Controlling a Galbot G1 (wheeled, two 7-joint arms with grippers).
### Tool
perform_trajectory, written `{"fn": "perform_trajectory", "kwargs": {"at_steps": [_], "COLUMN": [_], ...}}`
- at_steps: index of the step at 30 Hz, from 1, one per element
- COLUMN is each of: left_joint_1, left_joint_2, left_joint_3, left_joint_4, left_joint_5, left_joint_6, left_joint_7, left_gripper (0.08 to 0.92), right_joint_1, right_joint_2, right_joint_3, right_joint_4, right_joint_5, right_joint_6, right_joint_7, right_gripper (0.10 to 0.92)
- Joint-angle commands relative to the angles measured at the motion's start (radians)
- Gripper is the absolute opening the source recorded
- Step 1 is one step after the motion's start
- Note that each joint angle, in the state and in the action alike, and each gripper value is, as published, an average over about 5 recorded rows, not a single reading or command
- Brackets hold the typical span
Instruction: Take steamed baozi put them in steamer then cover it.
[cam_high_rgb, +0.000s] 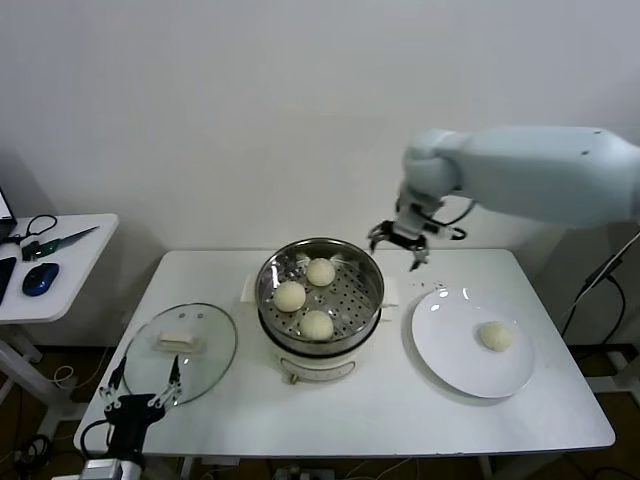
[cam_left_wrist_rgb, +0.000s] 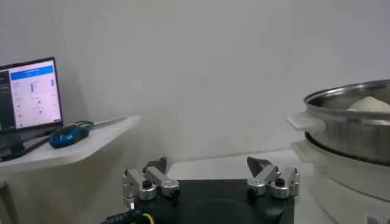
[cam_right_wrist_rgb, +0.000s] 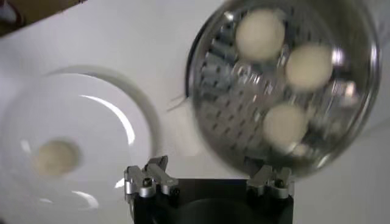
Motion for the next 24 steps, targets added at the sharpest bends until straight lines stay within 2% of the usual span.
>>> {"fn": "perform_trajectory", "kwargs": {"at_steps": [1,8,16,24], "left_joint_1": [0.000,-0.001,0.007,0.015], "left_joint_2": [0.001,0.000,-0.009,-0.015], "left_joint_3": [0.000,-0.002,-0.002,-0.003], "left_joint_4": [0.000,0.004,0.008,0.014], "left_joint_5": [-0.010,-0.010,-0.007,0.001], "left_joint_6": [0.000,0.000,-0.004,-0.008], "left_joint_7": [0.001,0.001,0.001,0.000], "left_gripper": [0.823,0.823,0.823,0.823], "right_joint_1": [-0.095,-0.420,-0.680,-0.817], "right_joint_2": [-0.401,-0.452,-0.412,-0.349], "right_joint_3": [-0.037,0.256,0.479,0.629], "right_joint_4": [-0.065,-0.158,-0.250,-0.334], "right_joint_5": [0.108,-0.016,-0.097,-0.170], "right_joint_6": [-0.295,-0.322,-0.326,-0.330], "right_joint_7": [-0.039,-0.021,-0.019,0.001], "right_gripper": [0.823,0.823,0.823,0.823]}}
